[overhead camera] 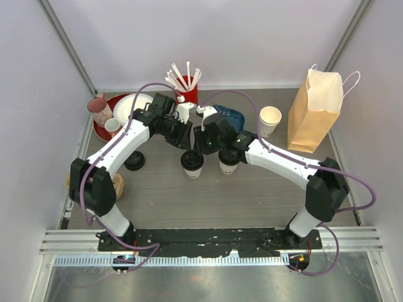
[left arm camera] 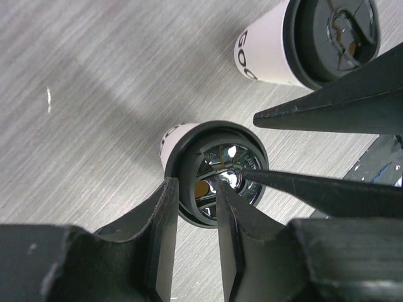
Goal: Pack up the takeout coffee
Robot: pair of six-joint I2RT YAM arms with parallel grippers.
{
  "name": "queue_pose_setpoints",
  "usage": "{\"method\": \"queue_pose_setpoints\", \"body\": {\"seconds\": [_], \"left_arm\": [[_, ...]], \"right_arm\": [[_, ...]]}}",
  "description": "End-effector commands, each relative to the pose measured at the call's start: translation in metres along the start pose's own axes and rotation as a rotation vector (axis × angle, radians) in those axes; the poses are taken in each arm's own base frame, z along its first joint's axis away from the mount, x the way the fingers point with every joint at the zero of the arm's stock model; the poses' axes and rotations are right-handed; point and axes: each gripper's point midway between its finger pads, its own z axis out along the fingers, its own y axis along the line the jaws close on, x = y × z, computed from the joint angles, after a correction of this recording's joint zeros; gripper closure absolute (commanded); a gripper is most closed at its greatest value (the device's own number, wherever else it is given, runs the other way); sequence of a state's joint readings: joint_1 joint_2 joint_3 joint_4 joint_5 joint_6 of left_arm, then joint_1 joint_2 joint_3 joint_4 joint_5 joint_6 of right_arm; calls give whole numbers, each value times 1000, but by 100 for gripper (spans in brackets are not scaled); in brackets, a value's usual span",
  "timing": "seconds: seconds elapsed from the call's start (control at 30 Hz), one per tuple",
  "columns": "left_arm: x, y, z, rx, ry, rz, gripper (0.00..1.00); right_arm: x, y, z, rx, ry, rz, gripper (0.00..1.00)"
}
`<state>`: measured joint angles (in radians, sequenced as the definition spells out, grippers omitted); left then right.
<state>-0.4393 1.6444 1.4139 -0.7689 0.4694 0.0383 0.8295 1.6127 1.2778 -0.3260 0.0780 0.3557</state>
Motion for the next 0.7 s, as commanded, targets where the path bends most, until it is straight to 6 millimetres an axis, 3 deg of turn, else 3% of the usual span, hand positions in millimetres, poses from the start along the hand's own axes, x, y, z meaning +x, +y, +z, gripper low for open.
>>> {"method": "queue_pose_setpoints", "body": {"seconds": [0.0,0.13,0.17,0.23,0.27,0.3,0.33,0.53,0.67], "left_arm": [[-39,-9,-30,-31,-109,57,65],[-61,-24,-43,-39,-164,31,65],[-67,-32,-47,-30,-179,40,66],[-68,-62,-40,11,-176,65,67],[-69,-71,-35,21,-177,70,68],[-69,-76,-27,27,-173,56,69],[-74,-88,-18,48,-190,22,70],[-64,-92,46,35,-60,-70,73],[-61,-91,60,24,-38,-73,75]], "right_arm": [[-55,7,-36,-3,-133,-52,58],[-72,-25,-71,69,-194,-7,57],[-67,-51,-76,111,-188,26,57],[-68,-74,-96,127,-220,83,57],[-51,-84,-94,119,-187,106,57],[-49,-104,-98,148,-192,141,58],[-39,-111,-102,148,-184,154,57],[-12,-128,-96,78,-140,220,53],[-3,-128,-91,65,-123,214,53]]}}
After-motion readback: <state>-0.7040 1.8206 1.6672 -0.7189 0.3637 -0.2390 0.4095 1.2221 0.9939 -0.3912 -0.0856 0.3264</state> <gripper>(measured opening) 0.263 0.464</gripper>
